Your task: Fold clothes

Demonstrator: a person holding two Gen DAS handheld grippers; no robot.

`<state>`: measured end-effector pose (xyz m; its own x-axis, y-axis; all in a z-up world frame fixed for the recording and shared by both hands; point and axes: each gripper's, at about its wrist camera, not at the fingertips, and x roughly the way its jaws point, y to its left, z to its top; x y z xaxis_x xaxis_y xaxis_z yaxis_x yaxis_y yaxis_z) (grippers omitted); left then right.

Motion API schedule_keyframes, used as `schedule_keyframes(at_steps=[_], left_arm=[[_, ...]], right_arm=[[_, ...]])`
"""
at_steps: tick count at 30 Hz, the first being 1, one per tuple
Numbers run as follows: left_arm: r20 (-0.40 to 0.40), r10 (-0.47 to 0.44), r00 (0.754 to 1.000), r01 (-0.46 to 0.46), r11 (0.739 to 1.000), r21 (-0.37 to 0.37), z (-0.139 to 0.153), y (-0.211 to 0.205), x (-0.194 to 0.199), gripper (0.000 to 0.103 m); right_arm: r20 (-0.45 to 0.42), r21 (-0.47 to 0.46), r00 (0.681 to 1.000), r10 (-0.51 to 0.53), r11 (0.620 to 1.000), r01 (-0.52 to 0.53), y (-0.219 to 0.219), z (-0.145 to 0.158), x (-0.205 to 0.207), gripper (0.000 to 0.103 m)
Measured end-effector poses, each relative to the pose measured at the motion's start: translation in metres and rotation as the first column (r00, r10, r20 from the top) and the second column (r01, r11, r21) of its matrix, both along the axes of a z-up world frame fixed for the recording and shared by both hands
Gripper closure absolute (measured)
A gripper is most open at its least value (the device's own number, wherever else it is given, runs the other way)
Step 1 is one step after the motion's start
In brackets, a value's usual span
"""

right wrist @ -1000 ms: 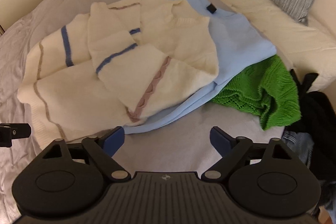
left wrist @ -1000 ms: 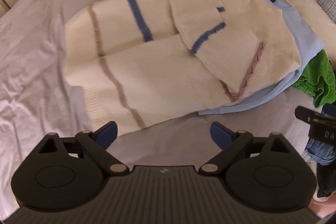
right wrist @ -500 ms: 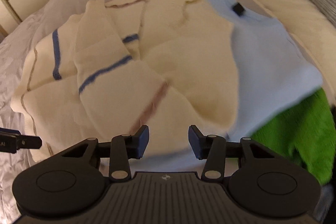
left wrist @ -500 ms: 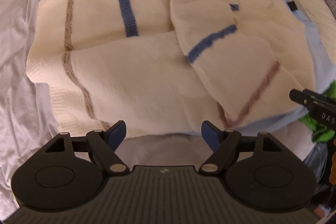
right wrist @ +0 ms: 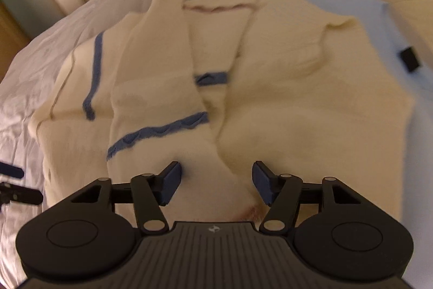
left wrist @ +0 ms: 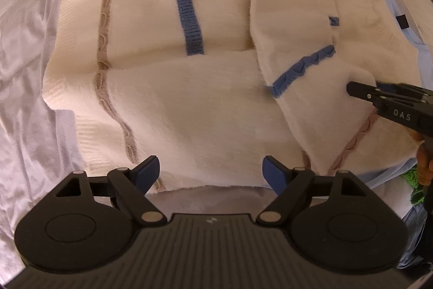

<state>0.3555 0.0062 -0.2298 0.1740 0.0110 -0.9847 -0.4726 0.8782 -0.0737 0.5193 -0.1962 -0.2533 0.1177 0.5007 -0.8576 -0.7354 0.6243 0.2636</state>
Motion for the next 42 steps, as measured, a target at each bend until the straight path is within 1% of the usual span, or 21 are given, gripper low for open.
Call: schedule_keyframes(at_steps=[1, 4, 8, 11, 13, 14, 15, 16, 18, 19, 20, 24, 26, 29, 30, 33, 36, 39, 40, 41, 42], left_arm=[[0.002, -0.005, 1.000, 0.005, 1.000, 0.001, 0.001, 0.000, 0.000, 0.023], [0.013, -0.023, 1.000, 0.023, 1.000, 0.005, 0.007, 0.001, 0.000, 0.023], [0.038, -0.041, 0.998, 0.041, 0.999, 0.015, 0.020, 0.004, -0.004, 0.023], [0.048, 0.035, 0.998, -0.036, 0.999, 0.031, 0.029, 0.005, -0.003, 0.023], [0.057, 0.024, 0.998, -0.026, 0.999, 0.042, 0.032, 0.003, 0.002, 0.023], [0.059, 0.013, 0.998, -0.016, 0.999, 0.049, 0.032, 0.002, 0.006, 0.023], [0.055, -0.003, 0.998, 0.000, 0.998, 0.058, 0.030, -0.001, 0.014, 0.023], [0.050, -0.019, 0.999, 0.016, 0.998, 0.066, 0.027, -0.005, 0.022, 0.023], [0.048, -0.050, 0.998, 0.047, 0.997, 0.065, 0.020, -0.013, 0.040, 0.023], [0.050, -0.065, 0.997, 0.062, 0.996, 0.061, 0.016, -0.017, 0.050, 0.024], [0.055, -0.080, 0.995, 0.077, 0.995, 0.057, 0.013, -0.021, 0.061, 0.024], [0.092, -0.110, 0.990, 0.104, 0.992, 0.071, -0.004, -0.038, 0.107, 0.024], [0.106, -0.122, 0.987, 0.112, 0.989, 0.095, -0.012, -0.038, 0.123, 0.023], [0.119, -0.091, 0.989, 0.077, 0.990, 0.119, -0.024, -0.021, 0.140, 0.023], [0.125, -0.073, 0.990, 0.057, 0.990, 0.126, -0.027, -0.014, 0.145, 0.023], [0.153, -0.025, 0.988, 0.002, 0.989, 0.147, -0.034, 0.008, 0.159, 0.022], [0.181, 0.008, 0.983, -0.035, 0.988, 0.149, -0.040, 0.026, 0.173, 0.022], [0.174, 0.021, 0.984, -0.048, 0.988, 0.150, -0.055, 0.036, 0.186, 0.022], [0.172, 0.020, 0.985, -0.047, 0.987, 0.154, -0.059, 0.035, 0.188, 0.025], [0.175, 0.009, 0.985, -0.038, 0.986, 0.165, -0.062, 0.033, 0.188, 0.032], [0.178, -0.005, 0.984, -0.027, 0.984, 0.178, -0.062, 0.030, 0.187, 0.036]], right_arm=[[-0.017, 0.009, 1.000, 0.024, 1.000, -0.024, 0.002, -0.004, 0.002, 0.091], [-0.033, 0.060, 0.995, 0.093, 0.994, -0.091, -0.009, 0.002, -0.011, 0.093], [-0.113, 0.100, 0.975, 0.192, 0.978, -0.181, -0.036, 0.009, -0.051, 0.095], [-0.212, 0.053, 0.944, 0.254, 0.967, -0.248, -0.057, -0.003, -0.095, 0.096], [-0.271, -0.020, 0.931, 0.246, 0.965, -0.261, -0.075, -0.018, -0.122, 0.095], [-0.274, -0.081, 0.936, 0.220, 0.965, -0.251, -0.085, -0.025, -0.133, 0.095], [-0.270, -0.138, 0.944, 0.189, 0.963, -0.233, -0.095, -0.031, -0.141, 0.094], [-0.259, -0.171, 0.955, 0.147, 0.966, -0.195, -0.105, -0.033, -0.143, 0.092], [-0.265, -0.157, 0.962, 0.063, 0.982, -0.108, -0.119, -0.027, -0.136, 0.090], [-0.266, -0.141, 0.963, 0.033, 0.987, -0.073, -0.122, -0.021, -0.132, 0.080], [-0.257, -0.128, 0.966, 0.010, 0.991, -0.044, -0.124, -0.015, -0.128, 0.077], [-0.141, -0.112, 0.989, -0.048, 0.993, 0.032, -0.125, 0.009, -0.112, 0.061], [-0.108, -0.104, 0.989, -0.103, 0.990, 0.092, -0.130, 0.013, -0.099, 0.059], [-0.054, -0.067, 0.973, -0.225, 0.973, 0.221, -0.143, 0.023, -0.077, 0.054], [-0.040, -0.044, 0.963, -0.266, 0.964, 0.264, -0.148, 0.027, -0.071, 0.052], [-0.008, 0.024, 0.928, -0.372, 0.928, 0.372, -0.159, 0.035, -0.051, 0.051], [0.013, 0.066, 0.896, -0.443, 0.895, 0.441, -0.155, 0.032, -0.030, 0.051], [0.010, 0.095, 0.878, -0.479, 0.875, 0.476, -0.151, 0.027, -0.013, 0.047], [0.009, 0.100, 0.874, -0.487, 0.870, 0.483, -0.148, 0.024, -0.010, 0.047], [0.011, 0.100, 0.872, -0.490, 0.868, 0.486, -0.144, 0.020, -0.008, 0.047], [0.014, 0.100, 0.869, -0.494, 0.866, 0.490, -0.141, 0.017, -0.007, 0.047]])
